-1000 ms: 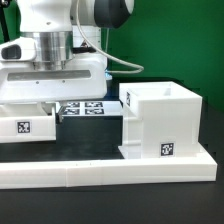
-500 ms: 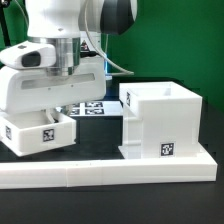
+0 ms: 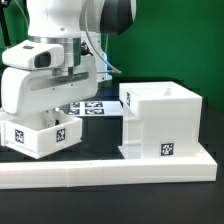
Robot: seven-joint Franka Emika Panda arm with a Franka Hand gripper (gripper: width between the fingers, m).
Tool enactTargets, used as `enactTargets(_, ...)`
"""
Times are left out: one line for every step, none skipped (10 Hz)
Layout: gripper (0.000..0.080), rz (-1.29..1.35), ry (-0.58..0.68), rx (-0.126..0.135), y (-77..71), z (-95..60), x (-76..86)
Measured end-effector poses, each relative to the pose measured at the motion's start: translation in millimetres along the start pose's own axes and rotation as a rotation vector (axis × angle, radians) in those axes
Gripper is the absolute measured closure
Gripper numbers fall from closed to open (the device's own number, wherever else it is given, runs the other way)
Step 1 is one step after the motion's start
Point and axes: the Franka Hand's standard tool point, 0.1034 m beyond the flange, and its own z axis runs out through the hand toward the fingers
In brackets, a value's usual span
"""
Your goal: Assemble drawer
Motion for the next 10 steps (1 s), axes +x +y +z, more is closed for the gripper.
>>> enactTargets(0.0757,-0.099,-0.012,0.006,-4.4,0.9,6.1)
enactTargets(0.0757,-0.181,-0.025,0.022,-6.7,0.1,11.3)
enactTargets(0.0757,-0.288,-0.034,0.032,-5.4,-1.3,13.7)
enactTargets(0.0757,-0.368,-0.04,0.036,-4.7,-1.3,14.1)
enactTargets(0.0757,-0.435,-0.045,0.036,-4.0,-1.0,11.8)
enactTargets(0.0757,-0.485,-0.049,0.037,-3.2,-0.7,9.9)
enactTargets(0.0757,-0.559,-0.056,0.037,-2.2,-0.6,7.9)
enactTargets(0.0757,-0.576,-0.057,0.038,-2.0,-0.2,7.4)
enactTargets(0.0757,-0.578,-0.056,0.039,-1.9,0.9,11.5)
enactTargets(0.0757,-0.586,-0.049,0.029,-0.8,-0.9,21.3)
